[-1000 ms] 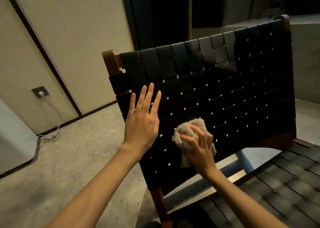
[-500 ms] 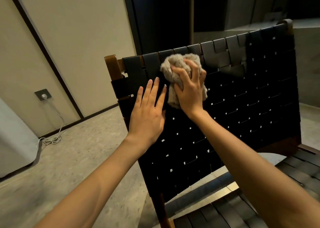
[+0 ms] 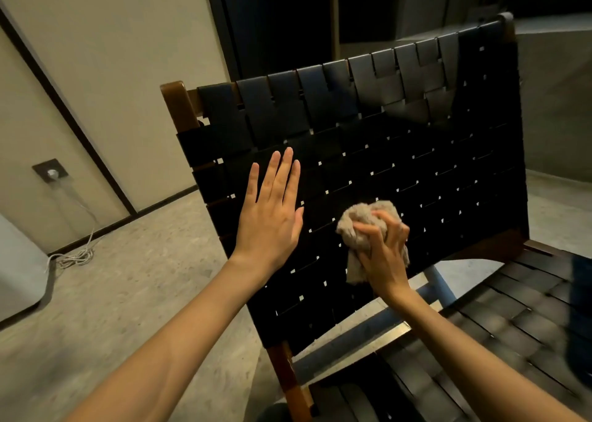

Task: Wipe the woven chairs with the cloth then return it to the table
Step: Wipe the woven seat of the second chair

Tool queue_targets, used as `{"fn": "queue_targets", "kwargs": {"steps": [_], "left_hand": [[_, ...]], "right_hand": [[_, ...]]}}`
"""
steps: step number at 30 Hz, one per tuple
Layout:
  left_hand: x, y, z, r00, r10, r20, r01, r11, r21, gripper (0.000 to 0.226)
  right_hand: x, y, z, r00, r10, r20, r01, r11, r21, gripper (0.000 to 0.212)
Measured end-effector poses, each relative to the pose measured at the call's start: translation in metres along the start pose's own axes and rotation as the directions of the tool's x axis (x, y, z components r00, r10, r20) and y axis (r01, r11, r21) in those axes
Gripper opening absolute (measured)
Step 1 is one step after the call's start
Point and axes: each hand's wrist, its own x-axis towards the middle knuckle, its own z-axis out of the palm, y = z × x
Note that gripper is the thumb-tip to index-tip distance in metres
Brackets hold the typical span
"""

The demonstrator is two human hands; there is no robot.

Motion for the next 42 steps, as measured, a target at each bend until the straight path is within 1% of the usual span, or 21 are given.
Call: {"fn": "queue_targets", "kwargs": {"steps": [5,8,11,13,16,18,20,22,24,26,28,30,31,33,36,37,39,41,42], "left_hand": [[0.014,-0.009,-0.005,0.999,0.034,0.015,-0.033,0.997,-0.066,0.071],[0.027,-0.014,-0.008,0.999,0.044,0.006,-0.043,0.996,-0.078,0.069],[0.036,-0.015,-0.007,0.999,0.044,0.004,-0.044,0.997,-0.058,0.068],[0.036,-0.014,-0.006,0.999,0.042,0.004,-0.042,0.998,-0.050,0.068],[0.030,-0.009,0.000,0.999,0.049,0.007,-0.048,0.998,-0.046,0.067],[0.022,-0.004,0.003,0.998,0.070,0.006,-0.070,0.997,-0.021,0.066],[0.013,0.002,0.007,0.997,0.076,0.001,-0.076,0.997,-0.003,0.066],[0.003,0.005,0.009,0.996,0.087,0.009,-0.087,0.996,0.003,0.066],[-0.008,0.006,0.009,0.994,0.109,0.022,-0.109,0.994,0.011,0.065],[-0.016,0.003,0.008,0.992,0.121,0.032,-0.122,0.992,0.027,0.063],[-0.023,-0.005,0.006,0.992,0.123,0.034,-0.124,0.991,0.047,0.060],[-0.028,-0.016,0.003,0.993,0.117,0.027,-0.118,0.992,0.047,0.057],[-0.030,-0.023,0.001,0.994,0.108,0.019,-0.109,0.993,0.046,0.056],[-0.035,-0.037,-0.003,0.998,0.067,-0.008,-0.067,0.997,0.026,0.055],[-0.042,-0.058,-0.010,0.997,-0.062,-0.046,0.059,0.996,-0.059,0.061],[-0.044,-0.064,-0.012,0.992,-0.115,-0.053,0.110,0.990,-0.087,0.063],[-0.051,-0.075,-0.015,0.980,-0.194,-0.049,0.187,0.974,-0.125,0.065],[-0.056,-0.081,-0.016,0.974,-0.224,-0.035,0.217,0.965,-0.144,0.065],[-0.059,-0.081,-0.015,0.973,-0.228,-0.030,0.221,0.963,-0.154,0.065]], "right_hand": [[0.118,-0.033,-0.006,0.993,0.103,-0.054,-0.096,0.988,0.122,0.052],[0.188,-0.051,-0.008,0.994,0.094,-0.062,-0.082,0.980,0.183,0.052],[0.212,-0.055,-0.002,0.991,0.080,-0.106,-0.062,0.984,0.168,0.053],[0.195,-0.049,0.004,0.988,0.080,-0.128,-0.063,0.989,0.133,0.051],[0.145,-0.032,0.010,0.985,0.095,-0.145,-0.082,0.992,0.099,0.046],[0.105,-0.019,0.011,0.986,0.105,-0.128,-0.098,0.993,0.062,0.045],[0.061,-0.007,0.010,0.989,0.105,-0.109,-0.101,0.994,0.039,0.036],[0.015,0.004,0.008,0.992,0.104,-0.071,-0.103,0.995,0.015,0.034],[-0.023,0.012,0.005,0.994,0.102,-0.027,-0.102,0.995,-0.022,0.037],[-0.042,0.015,0.002,0.994,0.108,-0.013,-0.108,0.993,-0.053,0.040],[-0.038,0.010,-0.002,0.995,0.094,-0.020,-0.094,0.995,-0.040,0.051],[-0.014,-0.004,-0.004,1.000,0.016,-0.011,-0.016,1.000,0.016,0.064],[0.004,-0.015,-0.005,0.999,-0.044,0.003,0.044,0.998,0.048,0.065],[0.051,-0.048,-0.004,0.987,-0.161,0.019,0.157,0.980,0.122,0.055],[0.126,-0.107,0.006,0.967,-0.254,0.011,0.246,0.948,0.200,0.044],[0.145,-0.125,0.010,0.965,-0.260,0.013,0.251,0.943,0.218,0.043],[0.168,-0.151,0.015,0.976,-0.218,0.020,0.207,0.948,0.242,0.043],[0.170,-0.158,0.018,0.985,-0.170,0.004,0.164,0.958,0.236,0.044],[0.165,-0.157,0.019,0.985,-0.175,-0.003,0.171,0.959,0.226,0.044]]}}
